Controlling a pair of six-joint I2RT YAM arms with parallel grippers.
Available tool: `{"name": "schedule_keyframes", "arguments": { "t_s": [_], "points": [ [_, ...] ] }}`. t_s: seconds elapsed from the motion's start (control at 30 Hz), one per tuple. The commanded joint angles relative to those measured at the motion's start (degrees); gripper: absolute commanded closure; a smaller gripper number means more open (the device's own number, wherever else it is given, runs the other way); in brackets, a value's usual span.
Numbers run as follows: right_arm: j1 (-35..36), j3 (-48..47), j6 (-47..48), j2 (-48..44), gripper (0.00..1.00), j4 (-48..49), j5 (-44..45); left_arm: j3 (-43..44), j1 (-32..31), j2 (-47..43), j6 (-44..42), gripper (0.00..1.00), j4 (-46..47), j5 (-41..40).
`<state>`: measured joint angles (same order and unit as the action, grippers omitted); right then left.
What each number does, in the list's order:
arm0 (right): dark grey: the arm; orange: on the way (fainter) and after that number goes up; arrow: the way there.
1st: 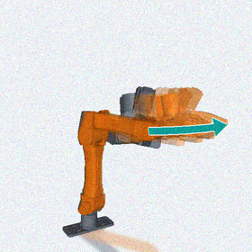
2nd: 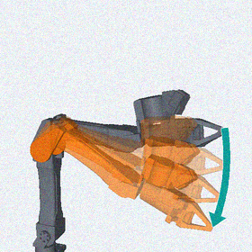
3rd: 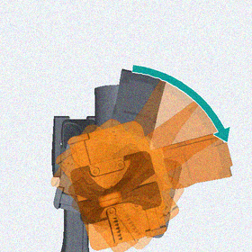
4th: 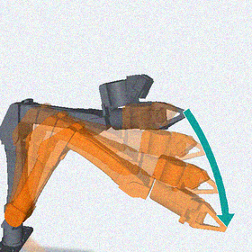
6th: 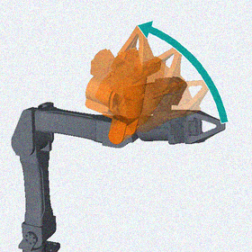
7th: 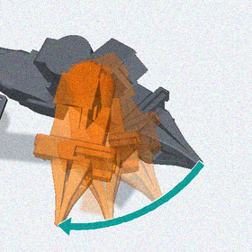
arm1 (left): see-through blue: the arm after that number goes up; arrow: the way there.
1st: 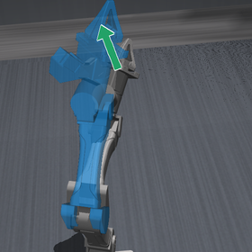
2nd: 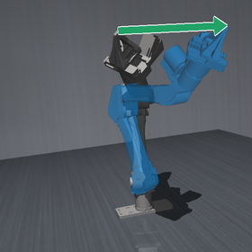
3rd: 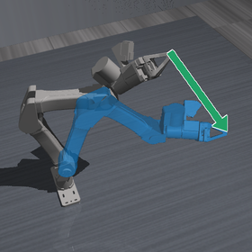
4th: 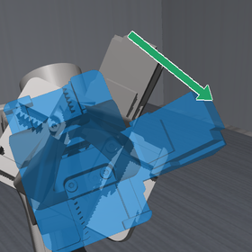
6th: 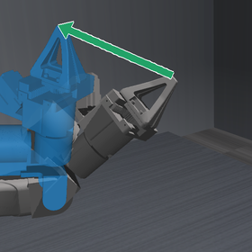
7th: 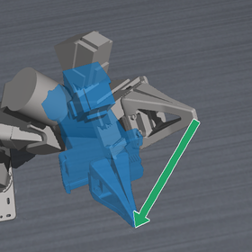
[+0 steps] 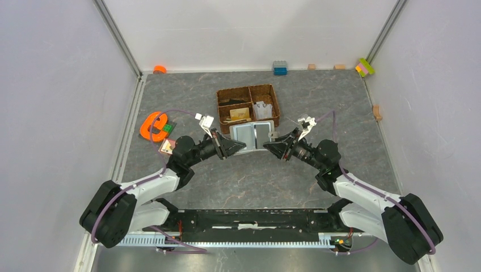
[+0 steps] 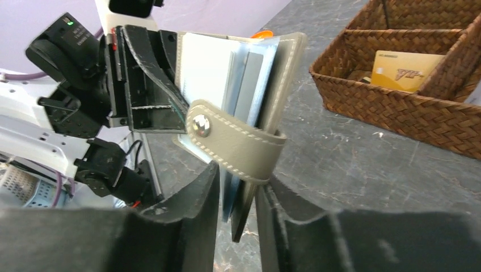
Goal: Take the credit cards out of the card holder
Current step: Remove the credit card from the card holder.
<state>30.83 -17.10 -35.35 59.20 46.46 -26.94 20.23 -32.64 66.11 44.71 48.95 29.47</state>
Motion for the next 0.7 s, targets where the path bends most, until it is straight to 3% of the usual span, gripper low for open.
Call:
{"name": "schedule_keyframes", "arguments": {
  "t_s": [0.0,0.1,0.17,0.23,0.3,0.53,0.67],
  "points": [
    [-0.31,0.24,-1.76,0.57,0.77,5.22,-2.49,2.75,-0.40,0.31,1.26,0.91,3.55,1.16],
    [-0.83,0.01,-1.68,0.91,1.00,3.79,-1.86,3.62,-0.40,-1.38,-1.55,0.81,-5.27,-4.66],
    [-1.36,-0.05,-1.80,0.94,1.00,2.69,-1.11,4.52,-0.39,-2.76,-3.22,0.72,-13.41,-12.22],
    [-1.58,0.80,-1.89,0.83,1.00,2.55,0.75,7.13,-0.33,-3.76,-3.22,0.61,-26.77,-24.78],
    [-1.67,1.11,-1.60,1.00,1.00,1.41,2.91,9.55,-0.29,-3.17,-3.36,0.58,-34.67,-32.31],
    [-2.45,0.43,-0.82,2.63,1.00,-2.07,5.06,11.15,-0.32,-4.16,-4.72,0.57,-36.85,-29.86],
    [-2.51,0.51,-0.68,3.65,1.00,-1.87,5.36,7.51,-0.32,-7.17,-7.01,0.59,-25.42,-17.44]
  ]
}}
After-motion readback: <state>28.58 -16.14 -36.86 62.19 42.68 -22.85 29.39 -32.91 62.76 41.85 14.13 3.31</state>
